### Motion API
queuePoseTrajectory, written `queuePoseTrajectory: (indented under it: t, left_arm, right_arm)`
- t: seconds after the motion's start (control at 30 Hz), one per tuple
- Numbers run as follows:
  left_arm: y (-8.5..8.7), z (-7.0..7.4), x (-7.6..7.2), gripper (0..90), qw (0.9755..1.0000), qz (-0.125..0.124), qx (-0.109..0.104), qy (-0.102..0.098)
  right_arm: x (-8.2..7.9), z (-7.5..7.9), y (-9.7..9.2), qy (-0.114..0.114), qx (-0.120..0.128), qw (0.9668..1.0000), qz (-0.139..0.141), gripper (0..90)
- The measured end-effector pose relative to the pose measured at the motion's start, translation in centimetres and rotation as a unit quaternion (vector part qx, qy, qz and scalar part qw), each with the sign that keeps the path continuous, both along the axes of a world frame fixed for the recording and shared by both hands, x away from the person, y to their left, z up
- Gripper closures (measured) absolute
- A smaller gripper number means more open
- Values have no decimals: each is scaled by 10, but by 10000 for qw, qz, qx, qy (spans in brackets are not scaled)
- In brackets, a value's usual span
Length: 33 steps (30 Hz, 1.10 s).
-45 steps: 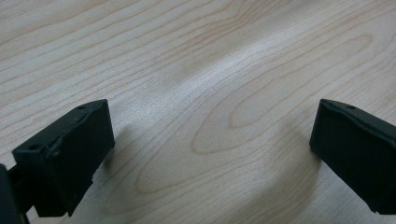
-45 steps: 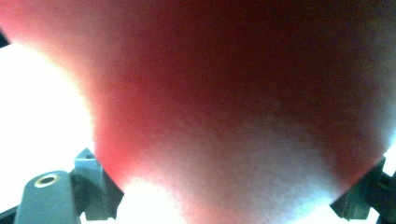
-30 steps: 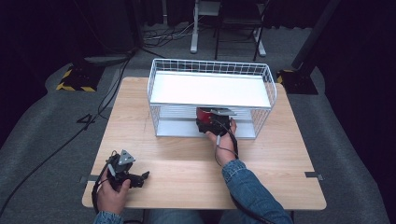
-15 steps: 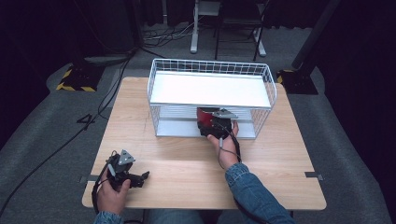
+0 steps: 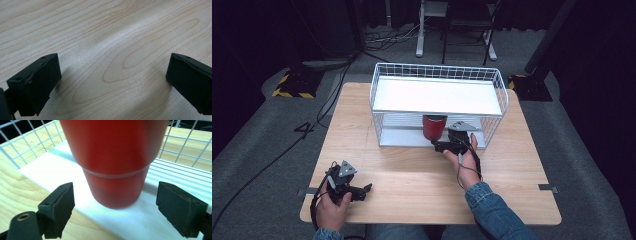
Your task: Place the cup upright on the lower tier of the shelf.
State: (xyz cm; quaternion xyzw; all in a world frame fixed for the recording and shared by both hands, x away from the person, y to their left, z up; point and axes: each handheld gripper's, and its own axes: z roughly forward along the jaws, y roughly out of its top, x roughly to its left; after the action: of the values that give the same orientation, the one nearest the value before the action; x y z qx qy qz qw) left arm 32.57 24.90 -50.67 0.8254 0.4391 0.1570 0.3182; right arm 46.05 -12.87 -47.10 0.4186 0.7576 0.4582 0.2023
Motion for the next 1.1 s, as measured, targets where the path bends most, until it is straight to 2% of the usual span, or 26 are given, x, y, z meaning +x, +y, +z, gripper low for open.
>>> queuePoseTrajectory:
  t: [0.3, 0.67, 0.9, 1.1]
  left_arm:
    - [0, 0, -3, 2, 10000, 83, -27, -5]
    - [1, 0, -5, 2, 10000, 90, -33, -2]
    - [1, 0, -5, 2, 9999, 101, -46, 3]
    - [1, 0, -5, 2, 10000, 90, -33, 0]
  right_arm:
    - [-20, 17, -19, -8, 43, 9997, 233, 158]
    - [-39, 29, -43, 46, 128, 9988, 471, 158]
    - [-55, 37, -71, 94, 81, 9978, 648, 158]
    - [-66, 46, -96, 109, 47, 9979, 633, 158]
